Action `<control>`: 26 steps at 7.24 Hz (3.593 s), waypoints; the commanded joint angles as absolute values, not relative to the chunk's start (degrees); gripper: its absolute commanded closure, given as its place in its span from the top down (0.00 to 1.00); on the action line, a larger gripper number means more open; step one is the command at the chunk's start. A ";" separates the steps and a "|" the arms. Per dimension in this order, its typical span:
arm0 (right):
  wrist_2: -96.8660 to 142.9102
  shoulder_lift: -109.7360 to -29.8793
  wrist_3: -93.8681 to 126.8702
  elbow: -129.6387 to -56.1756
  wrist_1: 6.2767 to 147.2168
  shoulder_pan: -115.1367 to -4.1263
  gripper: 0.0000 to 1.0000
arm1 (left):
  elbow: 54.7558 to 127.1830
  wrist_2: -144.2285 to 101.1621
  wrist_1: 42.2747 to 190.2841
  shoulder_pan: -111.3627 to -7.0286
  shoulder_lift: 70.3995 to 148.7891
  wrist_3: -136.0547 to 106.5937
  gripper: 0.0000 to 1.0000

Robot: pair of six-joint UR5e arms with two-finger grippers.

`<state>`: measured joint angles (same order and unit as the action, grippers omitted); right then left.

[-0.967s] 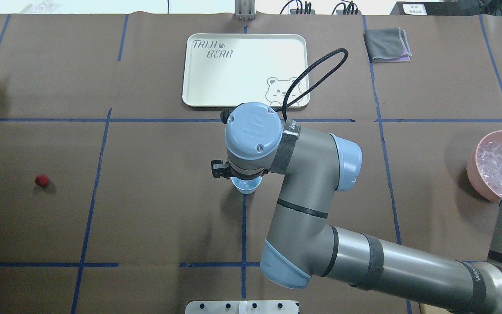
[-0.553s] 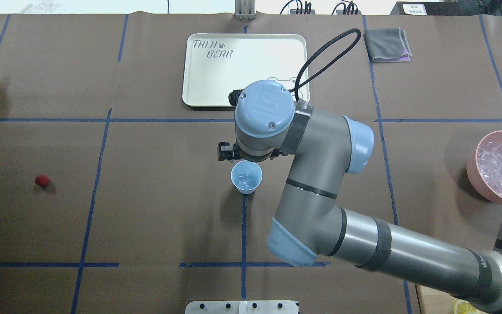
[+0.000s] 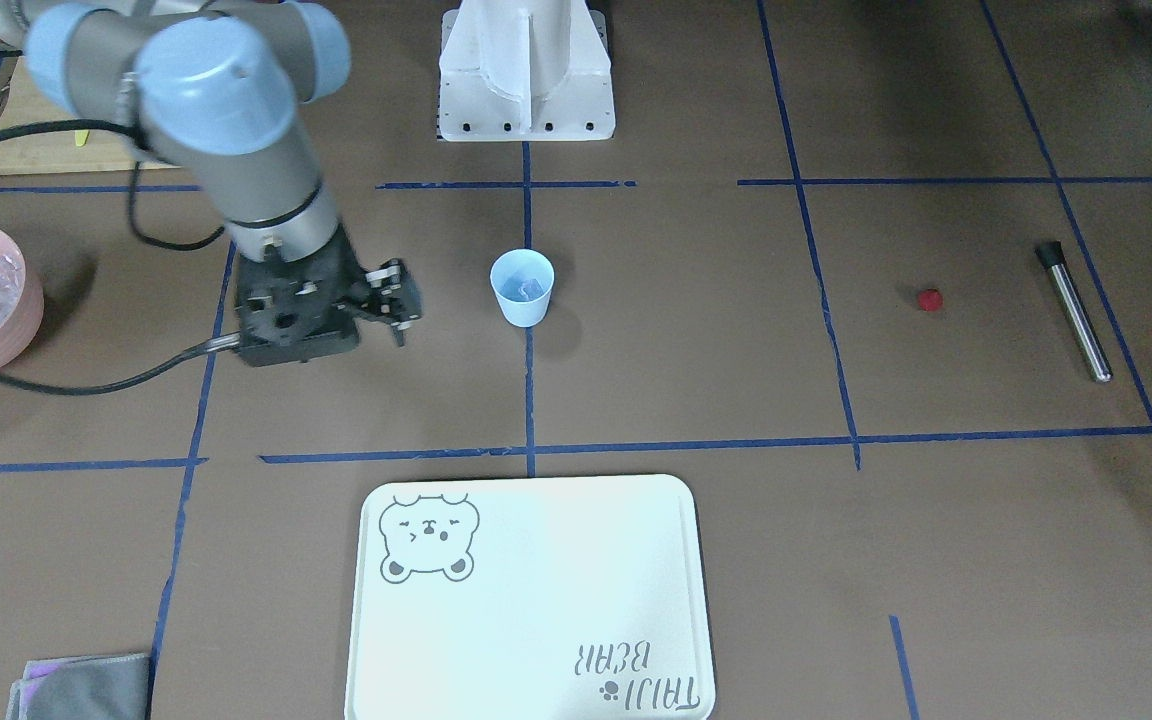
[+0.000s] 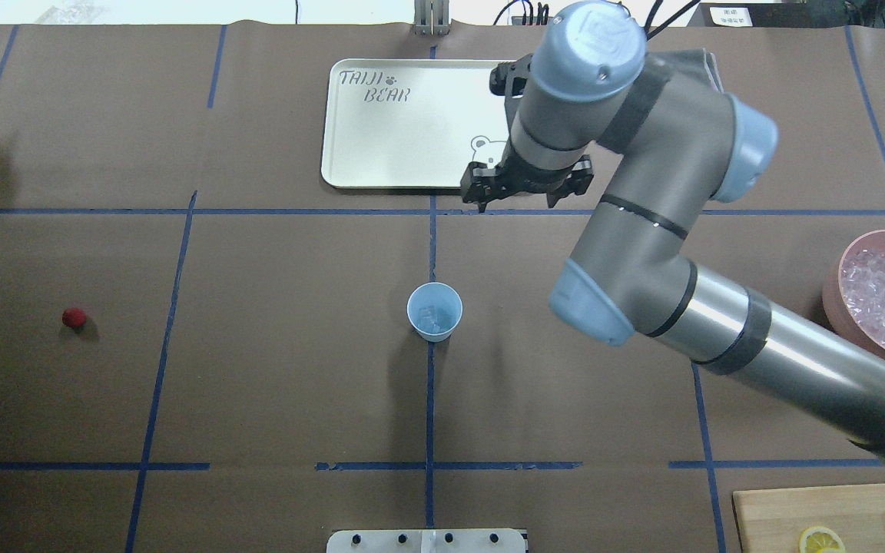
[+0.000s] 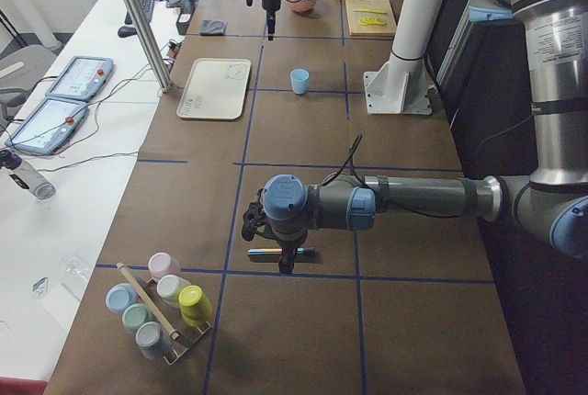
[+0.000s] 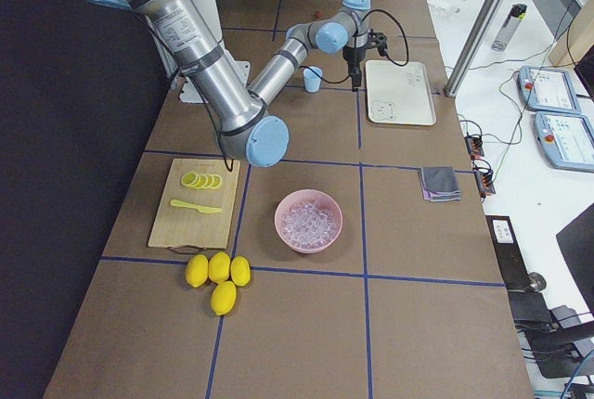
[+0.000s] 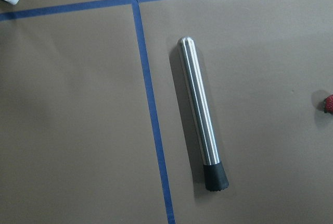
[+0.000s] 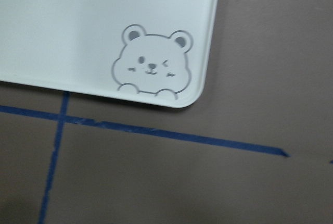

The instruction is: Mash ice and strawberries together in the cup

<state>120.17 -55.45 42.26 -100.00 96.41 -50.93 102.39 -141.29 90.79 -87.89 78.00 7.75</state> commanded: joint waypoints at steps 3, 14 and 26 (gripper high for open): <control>134.80 -80.36 -5.60 -101.17 96.06 -77.37 0.98 | 103.01 -141.24 91.05 -87.89 79.70 7.64 1.00; 134.12 -97.29 -8.17 -100.46 90.44 -89.12 0.99 | 104.94 -127.56 110.38 -60.35 87.01 -36.06 1.00; 134.12 -98.09 -8.35 -100.55 90.35 -89.12 0.99 | 95.97 -118.39 125.07 -46.32 87.28 -50.71 0.16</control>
